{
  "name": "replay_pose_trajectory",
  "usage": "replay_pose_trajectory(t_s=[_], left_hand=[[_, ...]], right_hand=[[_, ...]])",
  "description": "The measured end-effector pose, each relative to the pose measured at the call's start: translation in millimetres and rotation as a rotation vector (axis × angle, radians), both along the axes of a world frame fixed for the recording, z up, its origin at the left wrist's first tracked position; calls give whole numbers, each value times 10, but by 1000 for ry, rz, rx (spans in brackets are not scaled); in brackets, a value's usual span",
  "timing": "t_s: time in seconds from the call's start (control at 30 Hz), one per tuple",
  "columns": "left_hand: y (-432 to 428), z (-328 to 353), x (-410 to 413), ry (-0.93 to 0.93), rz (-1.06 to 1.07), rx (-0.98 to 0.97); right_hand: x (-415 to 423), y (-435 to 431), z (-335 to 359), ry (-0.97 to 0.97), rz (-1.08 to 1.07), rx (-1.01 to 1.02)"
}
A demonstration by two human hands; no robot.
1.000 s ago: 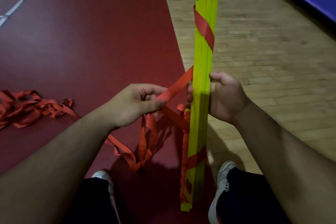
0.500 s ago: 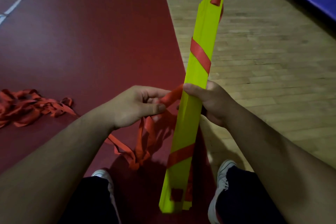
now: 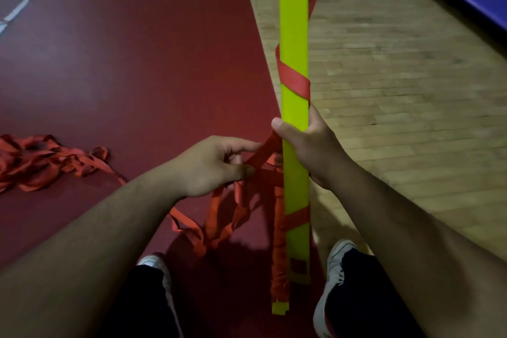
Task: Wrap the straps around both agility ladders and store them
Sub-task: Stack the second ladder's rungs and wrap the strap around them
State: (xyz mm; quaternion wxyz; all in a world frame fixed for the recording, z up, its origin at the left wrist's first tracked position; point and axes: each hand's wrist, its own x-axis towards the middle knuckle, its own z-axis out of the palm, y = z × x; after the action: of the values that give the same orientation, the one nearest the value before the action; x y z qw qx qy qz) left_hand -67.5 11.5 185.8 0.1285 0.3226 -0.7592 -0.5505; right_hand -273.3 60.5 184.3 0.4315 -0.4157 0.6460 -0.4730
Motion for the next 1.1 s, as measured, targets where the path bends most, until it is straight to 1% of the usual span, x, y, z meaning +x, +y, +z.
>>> replay_pose_trajectory(t_s=[0.07,0.1,0.17,0.23,0.3,0.33,0.43,0.47,0.6,0.67,0.77,0.83,0.97,1.0,1.1], left_hand=[[-5,-23,-15,-35,4,7],[-2,-38,-26,-42,8,13],[-7,-54,-26,-58,21,15],[-29,-48,-1,-70,28,26],[-43,-29,23,-92,31,48],[-45,-25,32,-113,31,55],[-34,-31,13,-197,23,21],[-35,-27,7,-227,15,1],[-7,-41,-2,-321,-28,-62],[4,-87,8,-298,-24,-35],[-1,-111,10,-279,-19,-33],[9,-100,-2,-231,14,-17],[38,-58,-43,-180,78,3],[35,-51,-37,-168,97,7],[15,-38,-26,-116,138,6]], right_hand=[[-2,-11,33,56,30,54],[-12,-19,22,44,54,83],[-45,-12,2,-67,120,99],[-85,11,2,-207,193,58],[-86,43,29,-229,233,-10],[-80,50,35,-185,215,-30],[-61,15,14,112,99,-19],[-51,10,23,175,88,-3],[-36,49,52,247,151,11],[-16,64,57,268,178,6],[14,31,45,237,127,-39],[21,20,79,205,133,-62],[-9,25,114,33,234,-11],[-13,26,106,17,259,-1],[-9,39,92,74,298,-44]])
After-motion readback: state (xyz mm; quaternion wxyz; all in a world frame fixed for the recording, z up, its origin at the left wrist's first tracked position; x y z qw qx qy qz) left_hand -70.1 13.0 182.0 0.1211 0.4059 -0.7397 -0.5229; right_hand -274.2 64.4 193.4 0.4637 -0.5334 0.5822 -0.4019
